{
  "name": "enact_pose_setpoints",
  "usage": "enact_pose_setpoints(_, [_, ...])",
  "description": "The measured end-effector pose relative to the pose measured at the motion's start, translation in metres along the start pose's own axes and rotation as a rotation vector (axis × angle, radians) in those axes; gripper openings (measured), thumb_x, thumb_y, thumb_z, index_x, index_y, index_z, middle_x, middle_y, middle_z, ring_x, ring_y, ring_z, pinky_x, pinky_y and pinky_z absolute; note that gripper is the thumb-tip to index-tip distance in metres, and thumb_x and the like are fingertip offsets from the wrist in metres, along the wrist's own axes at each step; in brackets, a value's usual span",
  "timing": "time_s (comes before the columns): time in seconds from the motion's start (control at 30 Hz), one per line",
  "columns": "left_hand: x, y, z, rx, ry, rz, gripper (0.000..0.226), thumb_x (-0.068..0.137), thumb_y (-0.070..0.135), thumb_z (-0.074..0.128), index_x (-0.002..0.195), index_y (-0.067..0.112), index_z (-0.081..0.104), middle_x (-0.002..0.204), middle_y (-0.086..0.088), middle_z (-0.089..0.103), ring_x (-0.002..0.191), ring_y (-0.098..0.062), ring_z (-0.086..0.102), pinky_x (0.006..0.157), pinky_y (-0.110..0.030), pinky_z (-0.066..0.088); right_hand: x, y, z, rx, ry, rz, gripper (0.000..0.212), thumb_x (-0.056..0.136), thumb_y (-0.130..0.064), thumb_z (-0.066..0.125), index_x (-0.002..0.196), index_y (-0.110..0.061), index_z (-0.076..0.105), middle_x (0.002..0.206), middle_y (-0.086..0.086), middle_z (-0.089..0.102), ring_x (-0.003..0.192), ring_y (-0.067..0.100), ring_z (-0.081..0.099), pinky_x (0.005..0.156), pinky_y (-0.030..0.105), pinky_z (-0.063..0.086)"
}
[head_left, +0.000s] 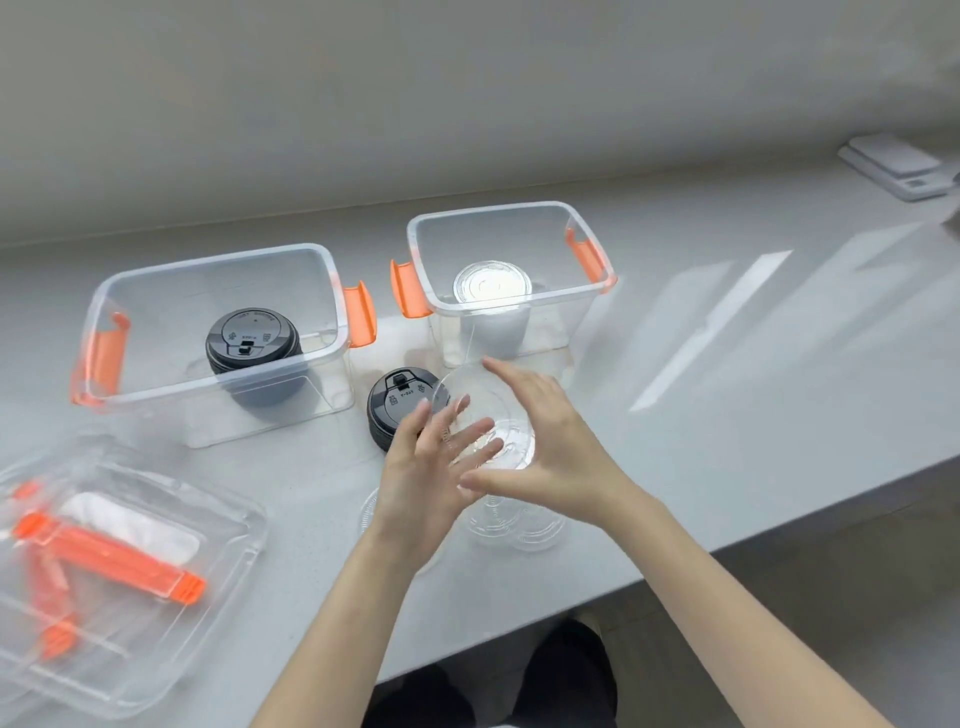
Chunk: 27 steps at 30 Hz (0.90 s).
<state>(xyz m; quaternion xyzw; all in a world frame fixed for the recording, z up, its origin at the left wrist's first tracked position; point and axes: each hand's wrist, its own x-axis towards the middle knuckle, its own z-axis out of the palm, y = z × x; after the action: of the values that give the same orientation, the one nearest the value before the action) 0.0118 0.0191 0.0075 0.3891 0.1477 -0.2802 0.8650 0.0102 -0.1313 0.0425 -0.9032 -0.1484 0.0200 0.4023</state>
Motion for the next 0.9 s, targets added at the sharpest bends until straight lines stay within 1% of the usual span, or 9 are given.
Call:
enact_pose_setpoints(0.1, [-0.006, 0.004, -0.006, -0.199, -0.185, -0.09, 0.059, 0.069, 0.063, 0.055, 0.116, 0.028, 0.059, 0.127, -0.006, 0.06, 0.118, -0.033, 0.055, 0.095, -0.047, 0.046, -0.004, -0.014, 0.018, -0.037, -0.044, -0.05, 0.096, 0.06, -0.039, 0.079, 0.141, -0.023, 0.029, 0.144, -0.007, 0.039, 0.13, 0.005, 0.032, 0.109, 0.024, 0.03])
enact_pose_setpoints(0.17, [-0.011, 0.005, -0.013, -0.235, -0.211, -0.101, 0.055, 0.069, 0.06, 0.057, 0.114, 0.029, 0.059, 0.129, -0.006, 0.059, 0.115, -0.032, 0.055, 0.093, -0.047, 0.046, -0.007, -0.018, 0.028, -0.047, -0.082, -0.062, 0.097, 0.061, -0.04, 0.079, 0.141, -0.023, 0.028, 0.146, -0.006, 0.038, 0.131, 0.007, 0.033, 0.108, 0.03, 0.034])
enact_pose_setpoints(0.27, [-0.016, 0.005, -0.03, -0.205, -0.181, -0.093, 0.058, 0.068, 0.056, 0.059, 0.119, 0.029, 0.059, 0.133, -0.008, 0.058, 0.119, -0.031, 0.055, 0.093, -0.049, 0.047, -0.009, -0.011, 0.032, 0.031, -0.136, 0.015, 0.103, 0.059, -0.047, 0.078, 0.143, -0.035, 0.018, 0.15, -0.012, 0.029, 0.135, 0.001, 0.024, 0.109, 0.026, 0.029])
enact_pose_setpoints(0.33, [-0.02, 0.007, -0.043, -0.2, -0.146, -0.087, 0.06, 0.067, 0.056, 0.058, 0.12, 0.028, 0.059, 0.13, -0.011, 0.059, 0.116, -0.033, 0.058, 0.088, -0.05, 0.05, -0.011, 0.002, 0.031, 0.016, -0.146, 0.091, 0.107, 0.057, -0.051, 0.077, 0.143, -0.037, 0.014, 0.153, -0.011, 0.021, 0.14, 0.002, 0.013, 0.114, 0.029, 0.022])
enact_pose_setpoints(0.47, [-0.028, 0.013, -0.064, -0.216, -0.063, -0.072, 0.056, 0.066, 0.054, 0.056, 0.115, 0.026, 0.063, 0.12, -0.016, 0.065, 0.114, -0.037, 0.059, 0.086, -0.054, 0.051, -0.021, 0.025, 0.044, -0.279, -0.297, 0.181, 0.113, 0.056, -0.05, 0.078, 0.145, -0.031, 0.01, 0.157, 0.0, 0.008, 0.144, 0.015, 0.002, 0.118, 0.037, 0.014])
enact_pose_setpoints(0.57, [-0.033, 0.012, -0.074, -0.227, -0.033, -0.054, 0.052, 0.065, 0.053, 0.057, 0.107, 0.024, 0.065, 0.112, -0.018, 0.068, 0.109, -0.039, 0.061, 0.085, -0.056, 0.05, -0.024, 0.034, 0.059, -0.401, -0.344, 0.215, 0.113, 0.056, -0.047, 0.076, 0.146, -0.028, 0.01, 0.157, 0.004, 0.007, 0.144, 0.02, 0.003, 0.118, 0.038, 0.012])
enact_pose_setpoints(0.7, [-0.038, 0.008, -0.083, -0.233, -0.002, -0.075, 0.056, 0.062, 0.054, 0.058, 0.109, 0.024, 0.065, 0.119, -0.018, 0.062, 0.112, -0.038, 0.059, 0.087, -0.055, 0.05, -0.023, 0.037, 0.063, -0.478, -0.29, 0.169, 0.1, 0.063, -0.037, 0.071, 0.145, -0.02, 0.016, 0.15, 0.005, 0.025, 0.138, 0.021, 0.018, 0.115, 0.032, 0.019])
enact_pose_setpoints(0.83, [-0.039, 0.01, -0.087, -0.255, 0.019, -0.075, 0.06, 0.062, 0.055, 0.06, 0.112, 0.024, 0.064, 0.127, -0.018, 0.057, 0.116, -0.038, 0.056, 0.085, -0.054, 0.05, -0.016, 0.017, 0.049, -0.26, -0.122, 0.147, 0.099, 0.061, -0.036, 0.076, 0.143, -0.021, 0.023, 0.145, 0.0, 0.033, 0.133, 0.015, 0.022, 0.111, 0.029, 0.025])
enact_pose_setpoints(0.9, [-0.039, 0.013, -0.085, -0.246, -0.013, -0.067, 0.059, 0.062, 0.055, 0.062, 0.112, 0.024, 0.064, 0.128, -0.018, 0.057, 0.115, -0.04, 0.057, 0.084, -0.053, 0.052, -0.011, -0.005, 0.046, -0.109, -0.049, 0.077, 0.099, 0.059, -0.04, 0.078, 0.142, -0.024, 0.026, 0.141, -0.008, 0.036, 0.129, 0.007, 0.023, 0.107, 0.016, 0.024])
